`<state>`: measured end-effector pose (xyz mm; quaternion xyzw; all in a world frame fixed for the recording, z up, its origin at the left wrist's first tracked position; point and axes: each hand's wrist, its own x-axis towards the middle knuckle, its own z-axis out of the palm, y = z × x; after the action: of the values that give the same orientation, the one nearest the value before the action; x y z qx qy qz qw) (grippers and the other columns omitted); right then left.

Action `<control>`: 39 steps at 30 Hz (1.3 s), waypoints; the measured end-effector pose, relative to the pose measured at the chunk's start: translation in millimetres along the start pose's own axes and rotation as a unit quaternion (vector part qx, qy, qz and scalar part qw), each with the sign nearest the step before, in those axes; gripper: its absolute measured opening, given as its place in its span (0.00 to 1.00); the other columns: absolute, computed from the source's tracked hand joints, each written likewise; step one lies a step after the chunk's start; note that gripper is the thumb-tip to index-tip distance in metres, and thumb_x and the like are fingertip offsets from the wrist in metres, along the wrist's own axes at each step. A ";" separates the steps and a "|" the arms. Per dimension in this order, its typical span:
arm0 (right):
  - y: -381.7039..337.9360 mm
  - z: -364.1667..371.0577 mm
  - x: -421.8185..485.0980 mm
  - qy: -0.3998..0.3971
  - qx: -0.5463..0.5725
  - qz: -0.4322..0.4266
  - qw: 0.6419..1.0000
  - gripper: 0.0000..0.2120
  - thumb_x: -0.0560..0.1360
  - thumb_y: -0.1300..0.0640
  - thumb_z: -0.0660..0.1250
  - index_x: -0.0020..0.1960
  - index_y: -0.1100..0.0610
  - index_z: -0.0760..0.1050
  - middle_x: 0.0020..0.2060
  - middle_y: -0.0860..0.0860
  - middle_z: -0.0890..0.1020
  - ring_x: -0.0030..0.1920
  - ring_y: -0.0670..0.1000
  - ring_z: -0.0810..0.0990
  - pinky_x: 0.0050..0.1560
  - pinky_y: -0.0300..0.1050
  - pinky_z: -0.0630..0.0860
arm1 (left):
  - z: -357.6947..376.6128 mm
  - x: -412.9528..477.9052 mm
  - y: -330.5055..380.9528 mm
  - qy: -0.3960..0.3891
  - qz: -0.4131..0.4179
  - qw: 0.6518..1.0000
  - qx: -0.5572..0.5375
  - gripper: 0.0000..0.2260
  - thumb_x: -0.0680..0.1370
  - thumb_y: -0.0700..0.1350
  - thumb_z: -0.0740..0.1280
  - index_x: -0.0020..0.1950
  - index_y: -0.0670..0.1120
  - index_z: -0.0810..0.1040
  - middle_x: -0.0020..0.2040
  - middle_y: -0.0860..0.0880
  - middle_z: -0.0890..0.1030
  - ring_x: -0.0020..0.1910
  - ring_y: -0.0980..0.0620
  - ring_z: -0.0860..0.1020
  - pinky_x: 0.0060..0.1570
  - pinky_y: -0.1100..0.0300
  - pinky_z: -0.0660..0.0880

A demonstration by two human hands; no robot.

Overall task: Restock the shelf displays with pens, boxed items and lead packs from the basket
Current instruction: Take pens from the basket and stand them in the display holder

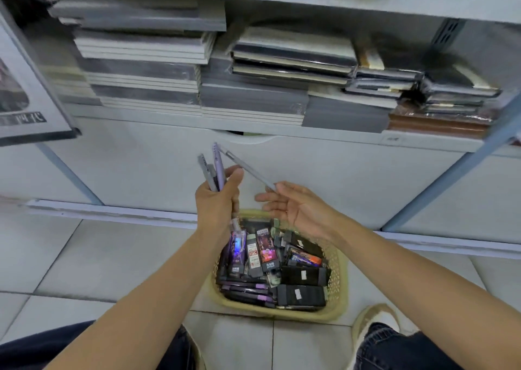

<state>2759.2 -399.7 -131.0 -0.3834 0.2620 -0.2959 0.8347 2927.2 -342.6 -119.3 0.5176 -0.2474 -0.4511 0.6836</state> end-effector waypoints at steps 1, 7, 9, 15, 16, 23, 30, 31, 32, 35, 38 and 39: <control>-5.4 6.1 -2.6 -0.015 -0.016 0.010 1.000 0.10 0.77 0.55 0.63 0.53 0.60 0.75 0.49 0.59 0.85 0.42 0.51 0.85 0.45 0.41 0.82 | 2.1 -1.6 7.6 -0.021 0.011 1.000 0.001 0.04 0.75 0.45 0.72 0.47 0.45 0.81 0.23 0.53 0.70 0.20 0.56 0.65 0.20 0.64 0.64; -38.6 41.8 -17.2 -0.066 -0.091 0.009 0.994 0.09 0.79 0.52 0.59 0.51 0.58 0.73 0.47 0.57 0.85 0.44 0.51 0.84 0.44 0.40 0.79 | 15.1 -6.2 57.4 -0.087 0.071 0.994 0.006 0.05 0.75 0.46 0.72 0.45 0.45 0.80 0.23 0.53 0.68 0.20 0.55 0.65 0.21 0.64 0.64; -52.3 53.1 -22.9 -0.073 -0.115 -0.001 0.991 0.10 0.79 0.52 0.59 0.51 0.58 0.73 0.48 0.57 0.85 0.45 0.52 0.84 0.46 0.40 0.79 | 21.0 -9.4 74.4 -0.116 0.082 0.990 0.003 0.10 0.73 0.50 0.73 0.47 0.44 0.81 0.23 0.53 0.68 0.21 0.54 0.65 0.21 0.64 0.62; -116.3 94.1 -38.1 0.040 -0.376 -0.155 0.913 0.15 0.83 0.54 0.57 0.63 0.62 0.75 0.55 0.55 0.83 0.51 0.51 0.82 0.50 0.45 0.77 | 44.5 -15.4 133.6 -0.172 0.131 0.975 0.043 0.06 0.76 0.47 0.71 0.39 0.51 0.82 0.23 0.53 0.67 0.21 0.55 0.64 0.22 0.63 0.64; -132.4 104.4 -42.1 0.072 -0.378 -0.207 0.899 0.15 0.82 0.55 0.58 0.64 0.61 0.75 0.56 0.55 0.83 0.51 0.51 0.81 0.49 0.44 0.76 | 49.3 -15.9 144.3 -0.184 0.134 0.972 0.054 0.09 0.76 0.47 0.71 0.36 0.52 0.83 0.22 0.53 0.67 0.21 0.55 0.64 0.22 0.63 0.65; -224.6 163.2 -72.0 0.065 -0.418 -0.351 0.836 0.09 0.78 0.61 0.66 0.56 0.54 0.79 0.44 0.46 0.85 0.44 0.41 0.82 0.41 0.32 0.76 | 87.4 -25.0 203.8 -0.258 0.168 0.946 0.100 0.10 0.76 0.45 0.71 0.35 0.51 0.83 0.22 0.52 0.67 0.20 0.55 0.63 0.21 0.64 0.63; -283.6 181.1 -84.9 0.050 -0.429 -0.407 0.805 0.02 0.79 0.63 0.64 0.51 0.58 0.76 0.40 0.50 0.85 0.40 0.47 0.82 0.40 0.39 0.78 | 120.3 -23.5 254.1 -0.311 0.157 0.933 0.089 0.06 0.78 0.47 0.69 0.44 0.47 0.79 0.24 0.53 0.64 0.21 0.55 0.61 0.21 0.65 0.62; -295.6 182.8 -85.5 0.069 -0.417 -0.430 0.798 0.02 0.79 0.63 0.64 0.51 0.60 0.75 0.39 0.51 0.84 0.39 0.47 0.82 0.40 0.39 0.78 | 123.3 -20.6 261.1 -0.311 0.148 0.934 0.090 0.07 0.79 0.48 0.68 0.43 0.47 0.76 0.24 0.54 0.64 0.21 0.55 0.61 0.22 0.65 0.62; -309.3 184.0 -86.3 0.096 -0.395 -0.456 0.792 0.02 0.79 0.63 0.63 0.51 0.60 0.74 0.39 0.51 0.84 0.38 0.47 0.82 0.40 0.39 0.79 | 126.0 -17.1 267.9 -0.308 0.139 0.937 0.087 0.09 0.79 0.48 0.68 0.41 0.47 0.72 0.25 0.54 0.64 0.21 0.55 0.61 0.22 0.65 0.62; -350.8 183.6 -89.6 0.174 -0.319 -0.523 0.771 0.02 0.81 0.61 0.61 0.52 0.59 0.70 0.40 0.54 0.83 0.39 0.51 0.82 0.41 0.40 0.79 | 132.5 -6.3 283.5 -0.284 0.120 0.950 0.053 0.11 0.80 0.46 0.66 0.40 0.48 0.67 0.25 0.54 0.65 0.21 0.56 0.62 0.22 0.65 0.63; -373.3 176.2 -83.1 0.235 -0.342 -0.531 0.739 0.02 0.81 0.61 0.60 0.52 0.57 0.67 0.41 0.56 0.82 0.41 0.54 0.82 0.43 0.43 0.80 | 136.5 2.7 290.5 -0.273 0.131 0.951 0.058 0.06 0.80 0.45 0.66 0.44 0.45 0.76 0.27 0.52 0.71 0.22 0.56 0.67 0.22 0.66 0.66; -374.5 173.3 -78.3 0.244 -0.364 -0.521 0.733 0.02 0.81 0.61 0.60 0.51 0.57 0.67 0.41 0.57 0.82 0.41 0.54 0.83 0.43 0.44 0.81 | 137.5 5.3 290.8 -0.273 0.137 0.950 0.068 0.06 0.80 0.46 0.65 0.47 0.44 0.78 0.28 0.53 0.73 0.23 0.56 0.68 0.23 0.66 0.67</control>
<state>2710.7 -460.0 281.8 -0.6486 0.3041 -0.6498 0.2541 2923.8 -397.2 197.7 0.3810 -0.5232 -0.4589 0.6087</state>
